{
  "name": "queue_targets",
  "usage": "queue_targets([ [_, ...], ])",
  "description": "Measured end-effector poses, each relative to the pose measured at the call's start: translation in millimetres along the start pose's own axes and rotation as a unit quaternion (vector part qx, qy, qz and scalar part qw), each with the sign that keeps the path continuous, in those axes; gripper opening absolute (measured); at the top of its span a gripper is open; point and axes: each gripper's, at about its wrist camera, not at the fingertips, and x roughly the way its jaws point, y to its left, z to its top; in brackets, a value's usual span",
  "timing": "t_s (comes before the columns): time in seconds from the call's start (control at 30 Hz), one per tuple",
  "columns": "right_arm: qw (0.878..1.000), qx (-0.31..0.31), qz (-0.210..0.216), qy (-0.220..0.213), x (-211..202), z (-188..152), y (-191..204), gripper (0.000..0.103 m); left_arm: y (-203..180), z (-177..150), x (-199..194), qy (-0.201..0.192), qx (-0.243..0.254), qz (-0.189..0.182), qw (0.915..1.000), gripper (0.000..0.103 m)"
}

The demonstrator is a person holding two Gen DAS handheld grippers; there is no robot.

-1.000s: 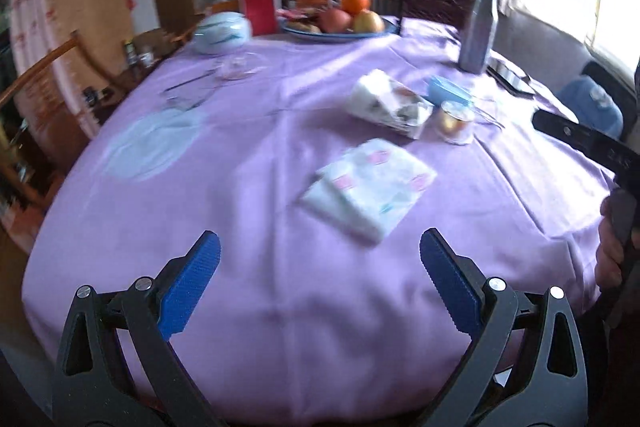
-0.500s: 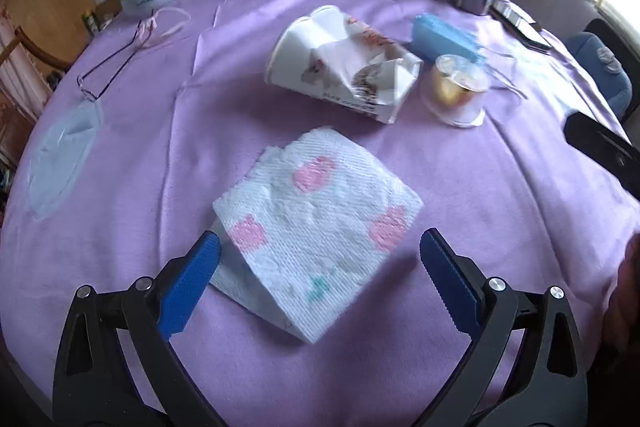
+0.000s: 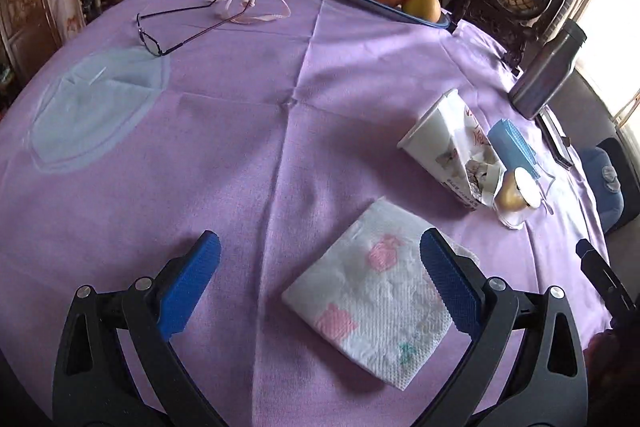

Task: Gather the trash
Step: 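Reach the right tool toward the clear cup with fruit pieces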

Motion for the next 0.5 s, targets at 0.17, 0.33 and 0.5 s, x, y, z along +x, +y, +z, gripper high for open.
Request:
queue_targets([
  [0.17,0.999,-0.025,0.028,0.038,14,4,12,0.063,0,1,-1,-0.001,-0.001,-0.004,1.0000,0.096],
  [0.33,0.996,-0.013,0.014,0.089,57,24,18,0.059,8,0,-4,-0.010,-0.022,-0.013,0.9996,0.096],
  [0.5,0.993,-0.019,-0.042,0.105,92,44,25,0.059,8,0,-6,-0.016,-0.023,-0.014,0.9995,0.096],
])
